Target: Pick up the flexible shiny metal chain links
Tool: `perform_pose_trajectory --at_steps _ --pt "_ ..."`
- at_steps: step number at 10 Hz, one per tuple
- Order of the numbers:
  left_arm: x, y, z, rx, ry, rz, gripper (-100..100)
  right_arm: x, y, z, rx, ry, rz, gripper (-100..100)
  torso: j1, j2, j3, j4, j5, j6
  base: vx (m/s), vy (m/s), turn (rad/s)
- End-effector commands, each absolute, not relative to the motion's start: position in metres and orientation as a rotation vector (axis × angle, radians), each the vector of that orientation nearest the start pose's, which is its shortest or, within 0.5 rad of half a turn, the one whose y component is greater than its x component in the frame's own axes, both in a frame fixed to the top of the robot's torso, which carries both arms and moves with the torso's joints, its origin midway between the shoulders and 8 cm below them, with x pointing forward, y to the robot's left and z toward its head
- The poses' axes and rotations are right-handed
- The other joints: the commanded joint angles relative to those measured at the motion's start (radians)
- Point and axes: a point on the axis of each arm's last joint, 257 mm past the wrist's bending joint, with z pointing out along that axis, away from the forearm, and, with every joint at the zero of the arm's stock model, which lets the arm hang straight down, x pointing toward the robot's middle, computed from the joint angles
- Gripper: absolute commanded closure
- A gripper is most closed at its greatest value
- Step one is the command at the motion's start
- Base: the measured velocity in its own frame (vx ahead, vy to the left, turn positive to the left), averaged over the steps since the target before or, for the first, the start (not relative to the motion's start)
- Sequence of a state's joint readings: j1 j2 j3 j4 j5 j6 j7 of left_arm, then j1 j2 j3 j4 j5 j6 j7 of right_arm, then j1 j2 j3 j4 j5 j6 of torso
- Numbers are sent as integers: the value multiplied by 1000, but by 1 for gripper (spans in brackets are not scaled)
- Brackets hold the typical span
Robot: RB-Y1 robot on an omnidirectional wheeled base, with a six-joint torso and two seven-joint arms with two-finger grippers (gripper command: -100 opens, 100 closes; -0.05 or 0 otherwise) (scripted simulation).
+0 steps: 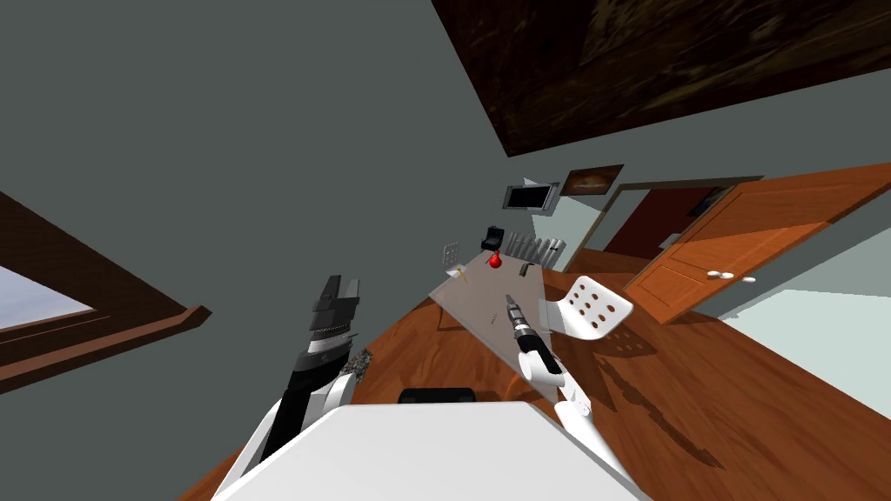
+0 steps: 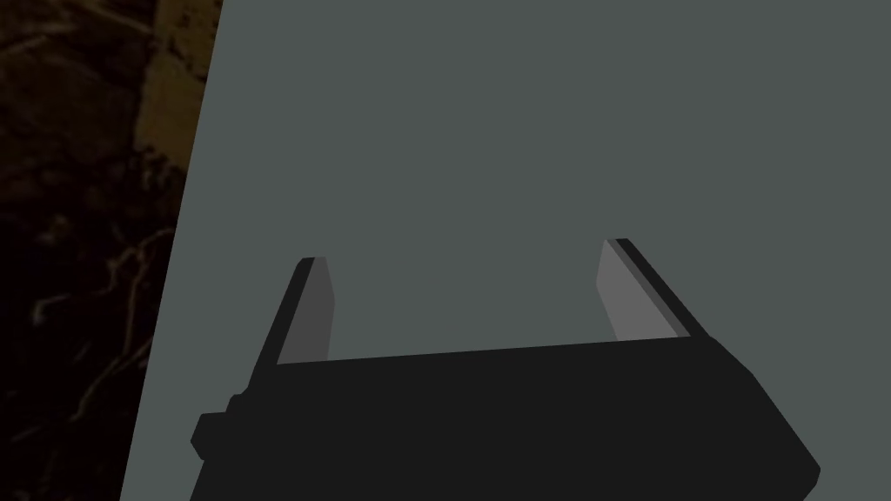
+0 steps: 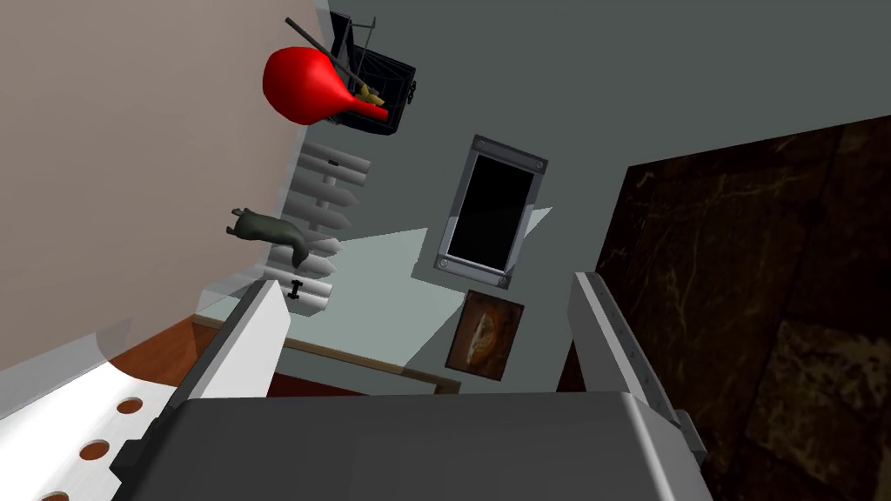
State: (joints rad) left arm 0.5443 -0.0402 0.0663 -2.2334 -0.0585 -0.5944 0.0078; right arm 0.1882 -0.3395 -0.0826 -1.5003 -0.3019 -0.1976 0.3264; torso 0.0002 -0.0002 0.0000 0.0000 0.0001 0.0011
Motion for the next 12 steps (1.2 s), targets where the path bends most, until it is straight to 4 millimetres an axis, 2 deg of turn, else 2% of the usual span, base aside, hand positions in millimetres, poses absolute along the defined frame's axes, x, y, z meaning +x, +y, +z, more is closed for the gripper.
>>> perform_pose_trajectory --at_steps 1,3,11,12 --pt "329 301 8 -634 609 -1193 0 471 -409 -271 1026 1292 792 -100 0 0 0 0 0 0 -5 9 42" --pt "329 301 8 -634 609 -1193 0 472 -420 -296 1068 1344 748 -100 0 -1 -1 0 0 0 -8 17 97" --pt "329 301 8 -634 609 -1193 0 472 -420 -296 1068 1344 748 -100 -1 -1 -1 0 0 0 6 -5 17" --pt "329 301 8 -634 609 -1193 0 471 -433 -311 1093 1379 699 -100 -1 -1 -1 0 0 0 2 10 204"
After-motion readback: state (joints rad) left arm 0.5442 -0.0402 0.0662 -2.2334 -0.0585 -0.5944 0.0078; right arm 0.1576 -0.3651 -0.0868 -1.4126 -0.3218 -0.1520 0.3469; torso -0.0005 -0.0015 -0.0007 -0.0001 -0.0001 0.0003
